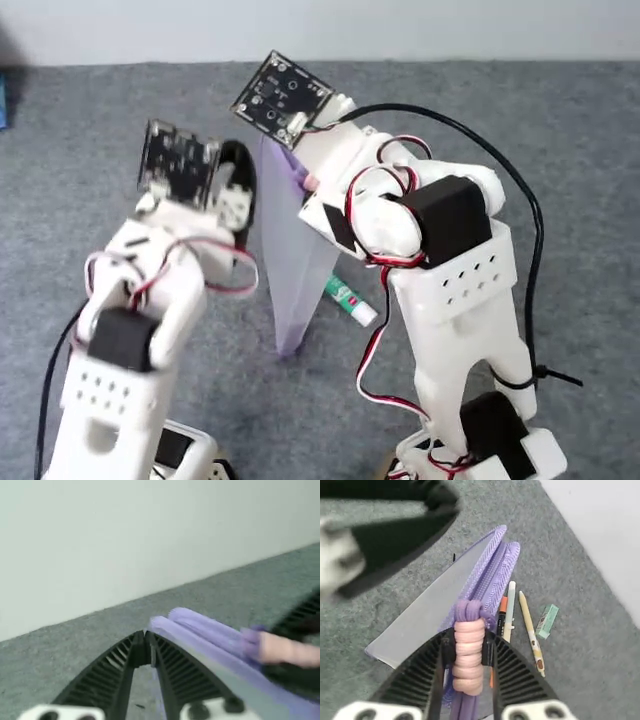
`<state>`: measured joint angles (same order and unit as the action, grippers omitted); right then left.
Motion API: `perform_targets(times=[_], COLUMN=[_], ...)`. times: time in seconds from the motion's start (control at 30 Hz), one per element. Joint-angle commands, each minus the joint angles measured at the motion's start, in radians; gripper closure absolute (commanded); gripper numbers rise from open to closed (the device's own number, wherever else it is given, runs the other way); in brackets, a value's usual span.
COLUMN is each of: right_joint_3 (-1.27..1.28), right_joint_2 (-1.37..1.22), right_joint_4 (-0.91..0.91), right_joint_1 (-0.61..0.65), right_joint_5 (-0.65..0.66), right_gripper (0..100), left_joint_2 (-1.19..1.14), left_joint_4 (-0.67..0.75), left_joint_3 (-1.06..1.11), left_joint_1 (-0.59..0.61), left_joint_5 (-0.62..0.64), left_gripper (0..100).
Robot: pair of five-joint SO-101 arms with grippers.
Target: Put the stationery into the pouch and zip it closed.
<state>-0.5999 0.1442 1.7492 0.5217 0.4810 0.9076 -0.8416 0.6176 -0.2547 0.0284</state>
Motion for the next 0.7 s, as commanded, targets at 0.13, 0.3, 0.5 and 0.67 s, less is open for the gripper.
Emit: perform_targets(times=[0.13,0.3,0.5,0.67], right_joint_3=[0.003,0.003,0.003,0.002], right_joint_2=[-0.067,-0.094,-0.128,-0.137], right_joint_4=[-0.005,-0.008,-0.051,-0.081], right_joint_1=[-0.008,-0.008,-0.008,0.004], right_joint_5=[-0.115,-0.166,-0.221,-0.285], right_gripper=[98.9,98.9,98.9,98.9], left_joint_2=[0.163,0.201,0.212,0.209], left_joint_4=[-0.201,-0.281,-0.358,-0.364], left_joint_3=[-0.044,-0.035,-0.035,0.028], left_joint_1=[-0.150,-0.245,-0.393,-0.446], left_joint_5=[0.012,0.025,0.041,0.029], left_gripper=[99,99,99,99])
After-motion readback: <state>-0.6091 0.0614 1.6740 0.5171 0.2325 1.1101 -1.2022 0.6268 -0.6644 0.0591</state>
